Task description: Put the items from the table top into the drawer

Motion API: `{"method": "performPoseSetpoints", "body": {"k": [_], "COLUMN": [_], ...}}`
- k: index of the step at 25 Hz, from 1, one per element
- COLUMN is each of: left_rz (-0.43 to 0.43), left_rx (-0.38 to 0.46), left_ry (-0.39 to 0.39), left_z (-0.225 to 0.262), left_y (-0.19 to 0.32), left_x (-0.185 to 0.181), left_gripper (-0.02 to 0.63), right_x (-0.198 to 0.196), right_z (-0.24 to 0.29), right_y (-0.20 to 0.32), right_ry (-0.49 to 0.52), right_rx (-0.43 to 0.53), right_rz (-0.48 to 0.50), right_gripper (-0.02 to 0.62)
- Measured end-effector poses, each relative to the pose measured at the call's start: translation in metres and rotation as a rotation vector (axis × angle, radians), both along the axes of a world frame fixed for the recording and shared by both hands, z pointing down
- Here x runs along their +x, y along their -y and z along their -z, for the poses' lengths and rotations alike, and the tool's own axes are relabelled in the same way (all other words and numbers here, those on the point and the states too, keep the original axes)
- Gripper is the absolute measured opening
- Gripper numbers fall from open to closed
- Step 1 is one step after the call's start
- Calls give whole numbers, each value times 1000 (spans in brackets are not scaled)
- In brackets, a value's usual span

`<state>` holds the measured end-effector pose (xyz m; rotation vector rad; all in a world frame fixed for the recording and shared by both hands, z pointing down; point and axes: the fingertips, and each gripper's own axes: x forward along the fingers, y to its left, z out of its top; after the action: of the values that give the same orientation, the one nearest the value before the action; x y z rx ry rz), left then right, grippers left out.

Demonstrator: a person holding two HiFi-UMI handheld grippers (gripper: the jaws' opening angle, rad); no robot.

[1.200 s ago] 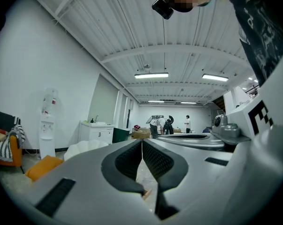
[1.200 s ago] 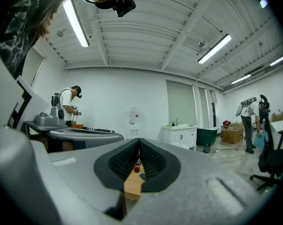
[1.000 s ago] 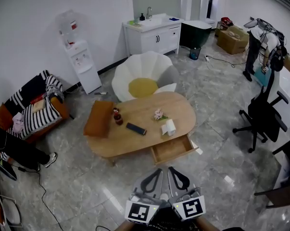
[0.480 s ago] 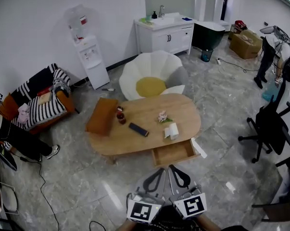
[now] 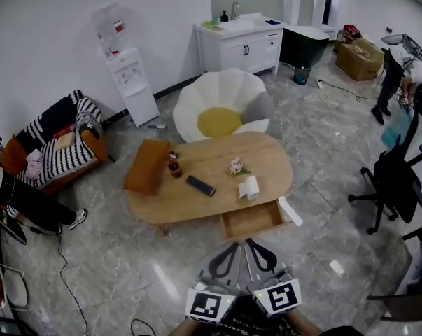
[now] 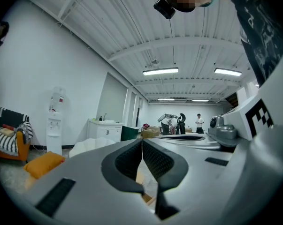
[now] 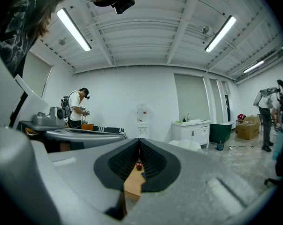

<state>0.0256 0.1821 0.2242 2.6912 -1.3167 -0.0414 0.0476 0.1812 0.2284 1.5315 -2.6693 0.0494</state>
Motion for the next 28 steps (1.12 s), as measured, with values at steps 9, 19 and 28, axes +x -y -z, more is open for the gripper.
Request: {"method": "performPoseSetpoints", "body": {"k": [9, 19, 28], "left_rz": [-24, -55, -72], "left_rx": [-12, -38, -45], "left_ry": [11, 11, 20], "left_z": [-3, -10, -19], "left_y": [18, 65, 119], "left_x": [7, 6, -6], "left_gripper": [12, 12, 12], "right_x": [9, 6, 5], "right_z": [-8, -20, -28], "right_y": [17, 68, 114], "right_ry": [-5, -32, -33], "right_rx": [-49, -107, -135], "right_rz": [-12, -20, -63], "right_gripper": [3, 3, 3]}}
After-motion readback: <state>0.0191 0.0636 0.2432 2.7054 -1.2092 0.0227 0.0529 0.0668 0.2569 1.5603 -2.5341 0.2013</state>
